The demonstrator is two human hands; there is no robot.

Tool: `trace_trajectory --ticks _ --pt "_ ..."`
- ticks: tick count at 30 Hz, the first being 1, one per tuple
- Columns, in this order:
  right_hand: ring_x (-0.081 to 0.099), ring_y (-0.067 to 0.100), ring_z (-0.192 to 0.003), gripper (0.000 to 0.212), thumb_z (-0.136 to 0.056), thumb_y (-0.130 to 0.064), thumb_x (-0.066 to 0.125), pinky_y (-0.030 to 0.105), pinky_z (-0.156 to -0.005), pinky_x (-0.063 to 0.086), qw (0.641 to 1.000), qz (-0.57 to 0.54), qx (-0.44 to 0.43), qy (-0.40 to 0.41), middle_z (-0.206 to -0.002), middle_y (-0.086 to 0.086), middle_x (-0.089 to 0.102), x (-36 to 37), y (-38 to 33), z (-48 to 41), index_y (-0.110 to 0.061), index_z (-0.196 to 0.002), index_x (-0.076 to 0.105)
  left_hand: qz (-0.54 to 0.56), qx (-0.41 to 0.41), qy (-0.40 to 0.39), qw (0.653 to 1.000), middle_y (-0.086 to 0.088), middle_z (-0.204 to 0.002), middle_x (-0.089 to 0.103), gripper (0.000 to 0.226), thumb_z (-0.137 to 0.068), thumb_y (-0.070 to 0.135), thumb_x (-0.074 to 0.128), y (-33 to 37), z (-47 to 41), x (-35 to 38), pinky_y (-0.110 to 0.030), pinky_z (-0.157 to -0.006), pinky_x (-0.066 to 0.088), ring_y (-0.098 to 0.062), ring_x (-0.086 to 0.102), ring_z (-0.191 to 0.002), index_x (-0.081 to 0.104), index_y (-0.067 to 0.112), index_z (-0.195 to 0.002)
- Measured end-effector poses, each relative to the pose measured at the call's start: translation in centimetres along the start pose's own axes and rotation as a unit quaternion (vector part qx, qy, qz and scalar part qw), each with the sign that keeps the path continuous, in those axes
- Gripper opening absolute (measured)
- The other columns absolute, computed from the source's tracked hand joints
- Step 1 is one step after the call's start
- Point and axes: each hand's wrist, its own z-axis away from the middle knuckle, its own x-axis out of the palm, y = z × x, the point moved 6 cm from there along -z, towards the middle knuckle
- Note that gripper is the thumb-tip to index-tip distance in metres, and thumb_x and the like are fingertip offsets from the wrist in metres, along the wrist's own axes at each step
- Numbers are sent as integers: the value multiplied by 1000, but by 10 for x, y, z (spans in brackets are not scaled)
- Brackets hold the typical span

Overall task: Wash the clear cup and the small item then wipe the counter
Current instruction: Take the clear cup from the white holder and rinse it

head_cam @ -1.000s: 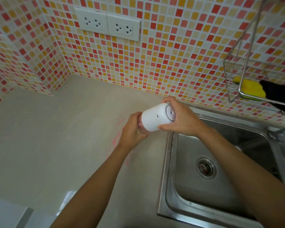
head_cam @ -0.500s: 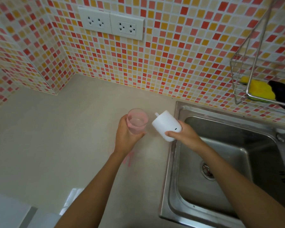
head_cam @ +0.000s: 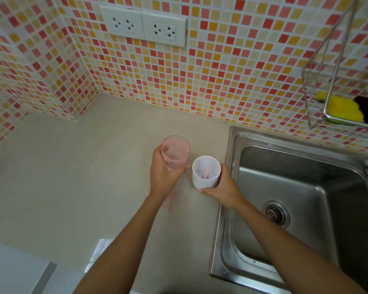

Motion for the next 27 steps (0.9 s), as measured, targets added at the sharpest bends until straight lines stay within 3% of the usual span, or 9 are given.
trace_trajectory --ticks 3,7,10,12,16,19,22,25,27 --pt "56 9 -103 87 -59 -26 86 28 -84 47 1000 6 -15 4 -117 -15 56 1 2 4 -35 -128 35 -7 7 -4 1000 10 -125 50 88 -58 34 91 0 4 -1 -14 -88 37 -3 49 -109 41 22 -129" --pt "48 12 -122 93 -55 -23 81 24 -92 40 998 23 -59 2 -133 -6 48 -2 -3 6 -37 -132 32 -10 15 -10 1000 10 -125 49 89 -57 36 91 3 16 -3 -16 -90 37 -5 49 -111 41 21 -130" --pt "30 14 -137 109 -63 -19 83 31 -108 31 997 69 -35 8 -153 2 28 -11 10 23 -22 -149 15 -3 24 -17 1000 10 -127 50 90 -57 40 90 7 34 -7 -17 -91 39 -4 49 -112 41 23 -130" --pt "19 17 -144 112 -71 -27 82 39 -116 24 995 98 -16 31 -159 1 15 -21 29 44 -21 -152 6 4 29 -24 999 10 -127 50 88 -57 41 90 10 53 -9 -19 -92 41 -4 50 -113 40 27 -128" --pt "8 20 -146 97 -83 -45 68 45 -116 22 989 137 30 54 -160 0 7 -40 79 103 -21 -152 4 7 57 -53 997 14 -122 48 84 -60 30 91 12 100 0 -11 -90 40 2 48 -110 37 37 -124" --pt "11 21 -146 89 -86 -51 60 40 -116 20 981 166 86 58 -160 4 11 -57 128 145 -21 -152 7 -12 68 -113 991 20 -118 47 83 -61 30 90 13 139 21 -4 -85 38 2 50 -107 37 38 -125" --pt "10 20 -146 82 -90 -51 53 35 -116 15 971 192 132 53 -160 3 8 -75 170 178 -22 -152 7 -8 75 -197 978 29 -122 48 81 -63 37 88 14 172 56 -11 -91 44 9 50 -112 37 43 -126" --pt "17 24 -144 72 -94 -50 46 37 -115 17 959 228 159 53 -159 4 16 -99 195 197 -19 -151 15 -47 61 -252 965 16 -124 53 79 -63 38 87 12 200 97 -27 -95 48 -5 55 -113 40 39 -126" --pt "19 25 -144 67 -96 -49 43 38 -115 16 954 247 164 47 -158 4 18 -119 208 205 -19 -151 18 -97 76 -280 952 10 -123 52 75 -66 35 84 18 217 126 -29 -94 49 -11 55 -111 40 35 -127"
